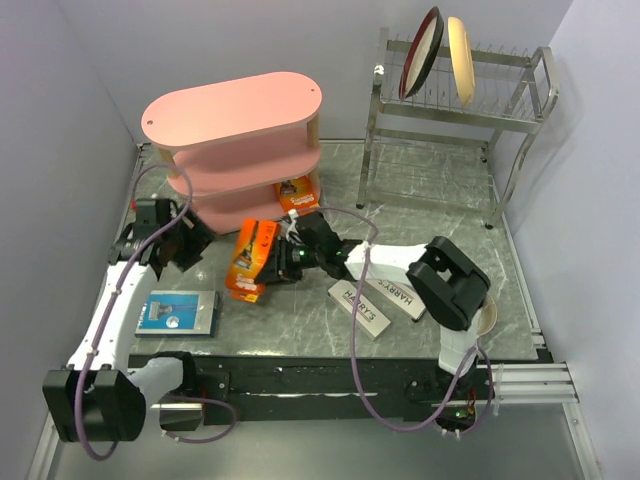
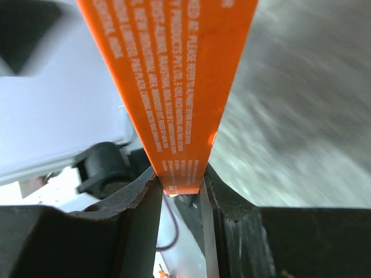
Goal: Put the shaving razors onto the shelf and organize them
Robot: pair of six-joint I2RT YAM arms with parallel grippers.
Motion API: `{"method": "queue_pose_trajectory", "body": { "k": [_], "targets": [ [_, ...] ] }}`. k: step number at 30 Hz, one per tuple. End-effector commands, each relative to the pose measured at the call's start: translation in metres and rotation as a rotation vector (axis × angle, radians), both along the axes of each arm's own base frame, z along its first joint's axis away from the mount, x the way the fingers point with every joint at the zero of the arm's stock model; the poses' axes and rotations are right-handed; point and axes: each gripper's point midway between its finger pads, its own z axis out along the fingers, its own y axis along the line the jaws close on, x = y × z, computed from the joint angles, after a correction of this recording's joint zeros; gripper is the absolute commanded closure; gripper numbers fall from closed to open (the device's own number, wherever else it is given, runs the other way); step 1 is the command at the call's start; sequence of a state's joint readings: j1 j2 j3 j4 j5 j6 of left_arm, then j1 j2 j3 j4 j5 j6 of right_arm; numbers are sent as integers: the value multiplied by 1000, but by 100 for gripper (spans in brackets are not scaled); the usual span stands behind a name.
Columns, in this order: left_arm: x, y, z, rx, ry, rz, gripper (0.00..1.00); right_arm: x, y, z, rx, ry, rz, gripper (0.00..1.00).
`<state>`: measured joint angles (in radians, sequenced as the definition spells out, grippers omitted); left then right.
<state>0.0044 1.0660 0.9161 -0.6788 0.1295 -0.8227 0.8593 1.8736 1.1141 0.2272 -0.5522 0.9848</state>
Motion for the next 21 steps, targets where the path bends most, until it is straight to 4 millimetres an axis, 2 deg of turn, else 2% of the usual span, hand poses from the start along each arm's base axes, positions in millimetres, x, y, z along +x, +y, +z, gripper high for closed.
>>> {"method": "queue_pose_trajectory", "body": {
  "k": [1, 5, 6, 7, 9, 10, 12, 14, 16, 18, 19, 20, 21],
  "targets": [
    [-19, 28, -21, 47, 18, 48, 28, 21, 44, 47, 211, -118, 99, 78],
    [-34, 48, -25, 82, 49, 128, 28, 37, 63, 45, 241, -124, 118, 77],
    [-34, 52, -26, 93, 50, 139, 27, 43, 68, 53, 260, -136, 122, 77],
    [-31, 51, -25, 86, 34, 135, 25, 48, 71, 38, 244, -116, 120, 77],
    [-25, 46, -25, 56, 2, 102, 23, 59, 76, 38, 257, -121, 119, 76],
    [-18, 34, -24, -1, -38, 49, 18, 62, 78, 28, 251, -112, 119, 76],
    [-14, 22, -30, -57, -64, -14, 16, 69, 82, 30, 267, -125, 131, 76],
    [-12, 18, -40, -87, -68, -26, 14, 75, 82, 25, 271, -125, 129, 76],
    [-12, 23, -50, -67, -59, -18, 14, 80, 79, 26, 284, -114, 120, 76],
    [-4, 31, -47, -27, -106, -33, 14, 81, 73, 23, 285, -85, 103, 76],
    [-5, 31, -50, -33, -118, -43, 15, 86, 69, 32, 303, -95, 91, 76],
    [4, 30, -43, -42, -184, -65, 15, 85, 66, 34, 310, -73, 82, 75],
    [0, 22, -46, -103, -201, -100, 17, 83, 63, 39, 327, -73, 85, 74]
  ]
}}
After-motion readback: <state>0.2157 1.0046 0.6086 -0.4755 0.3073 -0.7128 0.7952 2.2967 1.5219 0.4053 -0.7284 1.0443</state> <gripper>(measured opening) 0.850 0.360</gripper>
